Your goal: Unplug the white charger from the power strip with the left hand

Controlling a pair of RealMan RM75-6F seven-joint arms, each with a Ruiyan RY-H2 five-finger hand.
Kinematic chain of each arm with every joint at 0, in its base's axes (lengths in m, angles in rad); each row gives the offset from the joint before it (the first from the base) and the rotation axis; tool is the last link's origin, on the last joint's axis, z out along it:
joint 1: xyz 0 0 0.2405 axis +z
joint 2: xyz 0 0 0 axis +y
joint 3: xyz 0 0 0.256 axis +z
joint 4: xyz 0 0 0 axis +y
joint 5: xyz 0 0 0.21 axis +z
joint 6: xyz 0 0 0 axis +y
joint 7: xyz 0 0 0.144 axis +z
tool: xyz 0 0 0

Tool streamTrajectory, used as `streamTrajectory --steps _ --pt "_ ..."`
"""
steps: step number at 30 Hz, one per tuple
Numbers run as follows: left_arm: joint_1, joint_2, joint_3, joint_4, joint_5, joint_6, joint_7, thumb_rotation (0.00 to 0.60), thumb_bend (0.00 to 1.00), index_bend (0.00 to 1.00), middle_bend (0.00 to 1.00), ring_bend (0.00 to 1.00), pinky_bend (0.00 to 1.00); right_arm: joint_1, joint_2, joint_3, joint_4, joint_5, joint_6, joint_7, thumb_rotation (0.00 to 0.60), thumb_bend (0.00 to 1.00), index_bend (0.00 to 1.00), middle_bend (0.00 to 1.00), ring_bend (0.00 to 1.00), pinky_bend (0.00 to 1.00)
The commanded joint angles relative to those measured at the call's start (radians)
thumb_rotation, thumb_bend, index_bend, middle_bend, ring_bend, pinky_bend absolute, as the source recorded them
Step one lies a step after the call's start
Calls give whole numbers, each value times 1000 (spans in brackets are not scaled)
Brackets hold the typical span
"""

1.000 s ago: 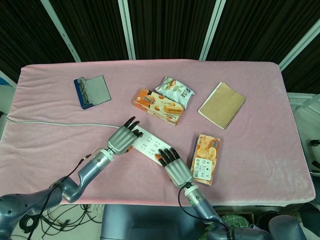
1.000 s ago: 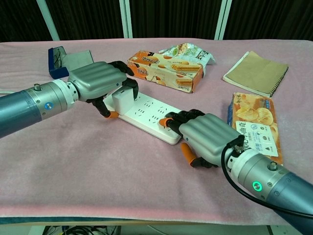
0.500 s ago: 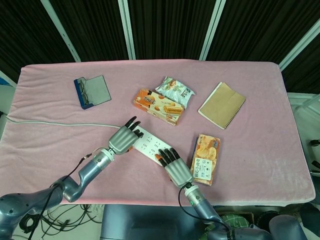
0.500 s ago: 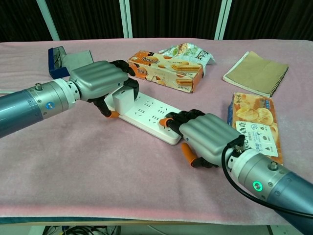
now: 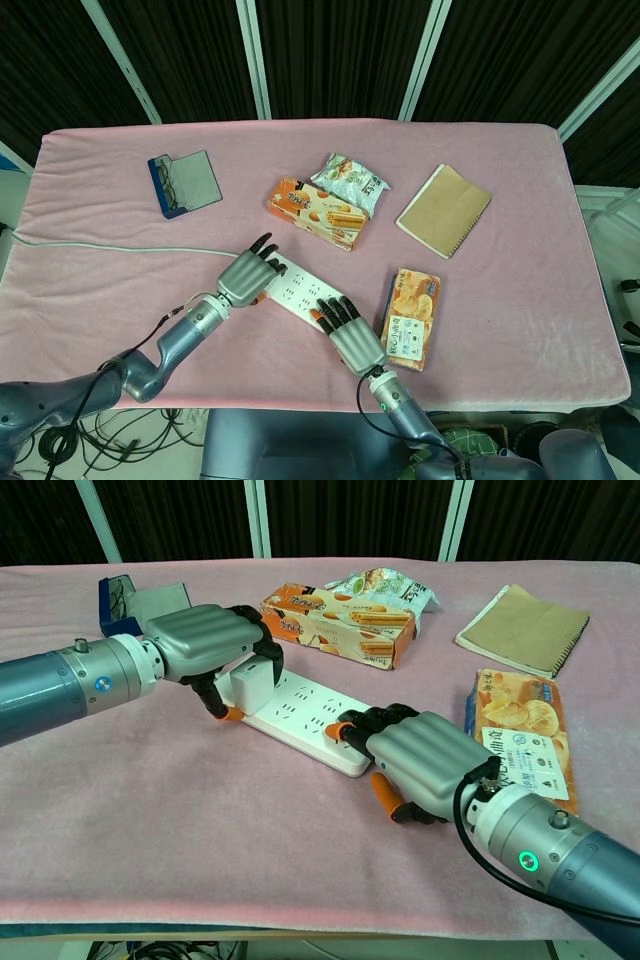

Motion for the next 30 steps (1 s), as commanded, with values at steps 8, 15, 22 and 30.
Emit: streamTrajectory --steps 8,15,22,30 --pt "-34 73 -36 -99 -101 -102 102 600 646 637 629 189 58 2 2 -5 -3 0 -3 -8 600 708 151 139 118 115" --pt "-50 101 -49 -138 -172 -144 170 600 646 643 632 189 58 4 2 -4 -5 4 -5 -11 600 707 151 139 118 115" --pt "-77 128 -71 -172 -281 -204 212 600 646 651 637 194 58 7 3 -3 -5 7 -8 -14 600 708 151 139 117 115" --pt "-64 108 -58 -177 -274 -121 245 600 647 685 675 252 122 6 4 -8 -4 6 -7 -15 600 708 151 139 118 114"
